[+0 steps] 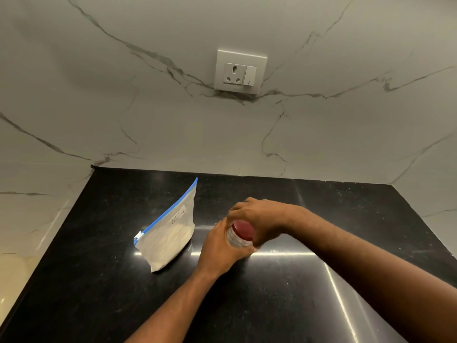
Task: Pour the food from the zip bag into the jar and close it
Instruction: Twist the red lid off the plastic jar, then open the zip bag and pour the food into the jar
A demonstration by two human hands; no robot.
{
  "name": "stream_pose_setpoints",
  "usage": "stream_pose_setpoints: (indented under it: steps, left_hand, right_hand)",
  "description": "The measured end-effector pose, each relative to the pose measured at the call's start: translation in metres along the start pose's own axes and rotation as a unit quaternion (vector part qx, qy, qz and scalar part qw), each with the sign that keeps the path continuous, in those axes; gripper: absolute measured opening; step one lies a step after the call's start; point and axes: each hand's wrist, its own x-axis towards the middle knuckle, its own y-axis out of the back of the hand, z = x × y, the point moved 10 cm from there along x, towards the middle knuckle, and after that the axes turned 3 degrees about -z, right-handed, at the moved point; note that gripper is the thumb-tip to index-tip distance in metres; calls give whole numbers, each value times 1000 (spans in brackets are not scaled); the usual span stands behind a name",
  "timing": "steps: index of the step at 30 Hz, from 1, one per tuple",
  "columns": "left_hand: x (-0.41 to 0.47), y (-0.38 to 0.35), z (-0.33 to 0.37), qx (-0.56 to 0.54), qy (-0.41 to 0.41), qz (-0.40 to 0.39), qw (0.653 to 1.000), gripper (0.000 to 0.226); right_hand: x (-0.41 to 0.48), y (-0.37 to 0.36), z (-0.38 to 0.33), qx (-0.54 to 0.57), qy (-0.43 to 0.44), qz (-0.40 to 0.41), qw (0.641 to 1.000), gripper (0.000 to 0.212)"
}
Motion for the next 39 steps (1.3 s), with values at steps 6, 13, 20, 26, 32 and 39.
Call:
stream_pose_setpoints:
  steps: [6, 13, 20, 26, 32, 39]
  left_hand:
    - [-3, 2, 5, 6, -7, 13, 1000, 86]
    - [-6, 6, 9, 9, -15, 23, 1000, 85]
    - [-8, 5, 15, 21, -35, 35, 999, 86]
    - [-13, -1, 13, 33, -8, 29, 999, 111]
    - [-31, -10, -8, 40, 57, 47, 996, 135]
    - [-81, 14, -2, 19, 70, 124, 990, 108]
  right_hand:
    - [9, 3, 23, -51, -113, 64, 990, 84]
    - [-10, 17, 3, -3, 19, 91, 996, 76]
    - [-102, -14, 90, 354, -113, 408, 834, 63]
    - [-95, -161, 108, 473, -247, 448, 717, 44]
    - [-81, -192, 93, 416, -264, 404, 771, 35]
    - [-98, -165, 81, 393, -252, 438, 768, 30]
